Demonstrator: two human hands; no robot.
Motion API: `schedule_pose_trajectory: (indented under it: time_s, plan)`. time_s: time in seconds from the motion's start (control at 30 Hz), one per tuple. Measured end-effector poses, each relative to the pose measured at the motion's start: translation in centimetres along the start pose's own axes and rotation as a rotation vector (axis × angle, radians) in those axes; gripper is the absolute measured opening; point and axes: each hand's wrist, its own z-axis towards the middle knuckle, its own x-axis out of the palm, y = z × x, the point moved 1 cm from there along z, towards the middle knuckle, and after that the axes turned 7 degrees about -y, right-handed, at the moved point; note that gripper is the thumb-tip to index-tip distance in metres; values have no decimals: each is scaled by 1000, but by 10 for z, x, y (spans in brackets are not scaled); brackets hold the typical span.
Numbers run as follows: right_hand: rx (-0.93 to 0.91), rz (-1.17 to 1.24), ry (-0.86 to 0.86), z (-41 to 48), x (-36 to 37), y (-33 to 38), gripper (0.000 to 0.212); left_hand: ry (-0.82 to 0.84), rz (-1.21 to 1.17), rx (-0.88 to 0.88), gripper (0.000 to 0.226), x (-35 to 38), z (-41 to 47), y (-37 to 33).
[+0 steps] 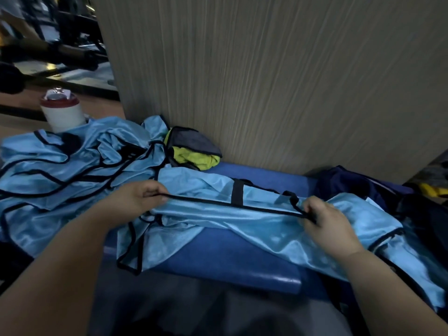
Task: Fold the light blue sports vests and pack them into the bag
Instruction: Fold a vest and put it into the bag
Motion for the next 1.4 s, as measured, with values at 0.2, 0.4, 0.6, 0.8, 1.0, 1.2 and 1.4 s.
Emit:
schedule_pose_trajectory:
  time_s: [0.2, 0.4, 0.6, 0.8, 1.0, 1.2, 1.4]
  plan:
    - [56, 50, 113, -4, -16, 14, 35, -102, 8, 109, 8, 2, 11, -7]
    - [117, -58, 102, 2, -11, 24, 37, -239, 149, 151, 15, 35, 47, 4]
    - [230, -129, 0, 32, 11, 24, 45, -414, 191, 41, 22, 46, 58, -2]
    - [363, -297, 202, 47, 31, 11, 38, -477, 87, 47, 17, 34, 42, -12]
    - [248, -90, 236, 35, 4, 21, 23, -442, 37, 150, 23, -6, 16, -27]
    - [76, -168, 712, 15, -24, 46, 16, 26, 472, -24, 38, -39, 10, 1]
    - [124, -146, 824, 0, -20, 51, 37, 194, 754, -56, 33, -32, 6, 12]
